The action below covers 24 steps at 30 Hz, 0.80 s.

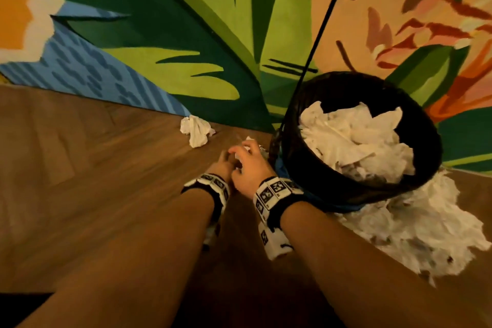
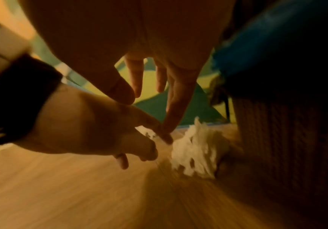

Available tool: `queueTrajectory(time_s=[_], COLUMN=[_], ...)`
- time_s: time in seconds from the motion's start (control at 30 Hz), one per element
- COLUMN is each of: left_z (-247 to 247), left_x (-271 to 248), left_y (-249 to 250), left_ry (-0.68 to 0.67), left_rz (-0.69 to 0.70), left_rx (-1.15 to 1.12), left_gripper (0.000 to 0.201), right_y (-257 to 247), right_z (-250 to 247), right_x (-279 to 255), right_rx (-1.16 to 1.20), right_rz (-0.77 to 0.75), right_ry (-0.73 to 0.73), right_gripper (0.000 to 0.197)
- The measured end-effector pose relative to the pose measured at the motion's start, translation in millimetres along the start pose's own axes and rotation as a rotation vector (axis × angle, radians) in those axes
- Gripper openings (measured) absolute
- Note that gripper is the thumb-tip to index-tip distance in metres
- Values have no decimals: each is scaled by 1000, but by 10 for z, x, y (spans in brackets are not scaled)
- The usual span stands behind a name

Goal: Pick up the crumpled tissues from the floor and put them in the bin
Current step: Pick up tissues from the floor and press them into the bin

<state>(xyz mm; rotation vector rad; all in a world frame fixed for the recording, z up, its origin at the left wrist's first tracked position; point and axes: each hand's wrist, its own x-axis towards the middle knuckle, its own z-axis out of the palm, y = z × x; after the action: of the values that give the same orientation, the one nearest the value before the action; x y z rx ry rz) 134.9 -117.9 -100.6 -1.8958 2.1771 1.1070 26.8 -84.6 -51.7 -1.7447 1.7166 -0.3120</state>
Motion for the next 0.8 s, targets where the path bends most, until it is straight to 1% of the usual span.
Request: queueTrajectory(time_s=[0.07,0.1,0.13,0.2,0.23,0.27,0.37,0.43,0.5,0.57,0.6,0.67,0.77,0.8], left_z=[150,220,290,413,497,561,684,695,685,640,607,514,268,156], left_x=[118,170,212,273,280,259,248,235,219,195,183,186,306,377], left_y=[-3,3,-10,-30,-62,-85,-198,-286,-398,-469,-497,-550,-658,-686], left_ry=[-99,-161,-201,-266,-269,-251,-92,-51,-22,38,70,160,311,328], left_rz=[20,5,4,48,55,60,101,118,85,29,-6,-58,-131,-163], left_rx=[32,24,81,257,310,337,298,269,152,18,-30,-123,-232,-279], left_gripper=[68,69,70,72,70,65,49,42,34,28,28,28,17,21], right_y=[157,228,287,399,448,500,601,638,666,713,729,731,697,675], right_z=[94,143,181,251,283,319,397,420,433,453,466,504,533,519], right_x=[93,135,159,182,172,162,113,87,55,15,-6,-30,2,36], right_rx=[14,6,-16,-80,-110,-127,-150,-163,-158,-105,-75,-36,34,61], right_rz=[84,122,155,214,236,250,266,257,264,300,307,297,294,308], right_ry=[-12,-29,-52,-119,-153,-177,-160,-156,-183,-176,-169,-148,-95,-74], right_gripper=[49,50,51,51,51,51,48,43,34,19,18,22,24,26])
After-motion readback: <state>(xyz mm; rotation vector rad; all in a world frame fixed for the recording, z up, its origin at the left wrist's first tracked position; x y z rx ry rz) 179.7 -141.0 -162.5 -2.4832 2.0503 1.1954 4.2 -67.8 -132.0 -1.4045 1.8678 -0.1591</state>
